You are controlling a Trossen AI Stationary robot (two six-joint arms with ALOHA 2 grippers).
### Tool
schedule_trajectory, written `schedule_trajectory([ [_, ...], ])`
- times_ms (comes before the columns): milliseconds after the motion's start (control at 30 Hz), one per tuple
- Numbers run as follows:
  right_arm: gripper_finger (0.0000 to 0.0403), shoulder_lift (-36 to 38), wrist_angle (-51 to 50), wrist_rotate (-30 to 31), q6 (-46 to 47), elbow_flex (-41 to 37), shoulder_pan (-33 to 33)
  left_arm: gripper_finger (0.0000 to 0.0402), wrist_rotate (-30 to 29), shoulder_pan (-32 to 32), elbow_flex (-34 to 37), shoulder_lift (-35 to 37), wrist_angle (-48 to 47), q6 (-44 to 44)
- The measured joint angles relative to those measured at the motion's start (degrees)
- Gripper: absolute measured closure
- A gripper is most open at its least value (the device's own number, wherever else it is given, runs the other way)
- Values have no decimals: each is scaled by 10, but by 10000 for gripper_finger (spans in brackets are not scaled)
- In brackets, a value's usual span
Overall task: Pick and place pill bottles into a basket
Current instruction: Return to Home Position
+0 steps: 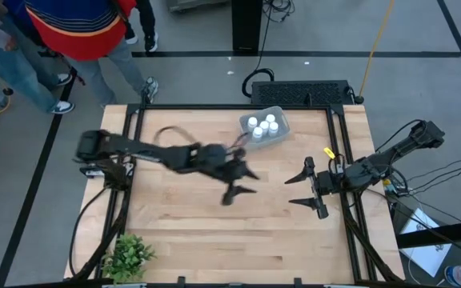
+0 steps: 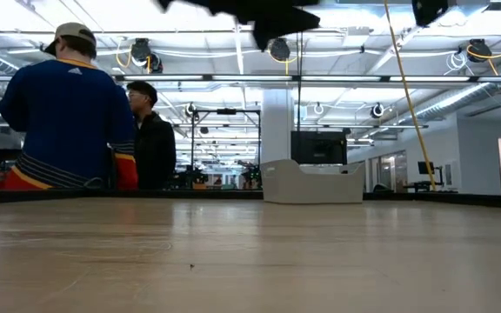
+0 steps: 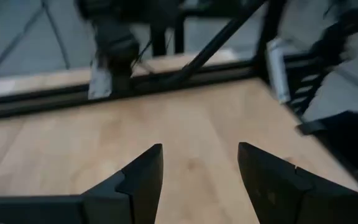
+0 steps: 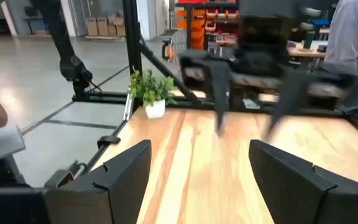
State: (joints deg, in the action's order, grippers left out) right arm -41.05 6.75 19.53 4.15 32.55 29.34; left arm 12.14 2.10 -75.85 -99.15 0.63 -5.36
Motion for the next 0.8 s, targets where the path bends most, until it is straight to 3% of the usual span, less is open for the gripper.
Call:
schedule_trajectory([
  [133,140,-3,66,0,-17,-56,-6,188,0,24,204,89,222,19],
  [333,140,-2,226,-1,-32,-181,-56,188,-40,81,428,194,402,24],
  [433,140,-3,227,-3,13,-223,-69,188,-74,104,494,230,448,55],
  [633,140,-2,250,0,32,-252,-78,188,-85,112,570,278,450,75],
  [733,140,-1,231,-1,35,-252,-90,188,-80,114,602,285,484,102],
  [800,140,3,213,-3,35,-253,-99,188,-63,121,633,286,507,69],
])
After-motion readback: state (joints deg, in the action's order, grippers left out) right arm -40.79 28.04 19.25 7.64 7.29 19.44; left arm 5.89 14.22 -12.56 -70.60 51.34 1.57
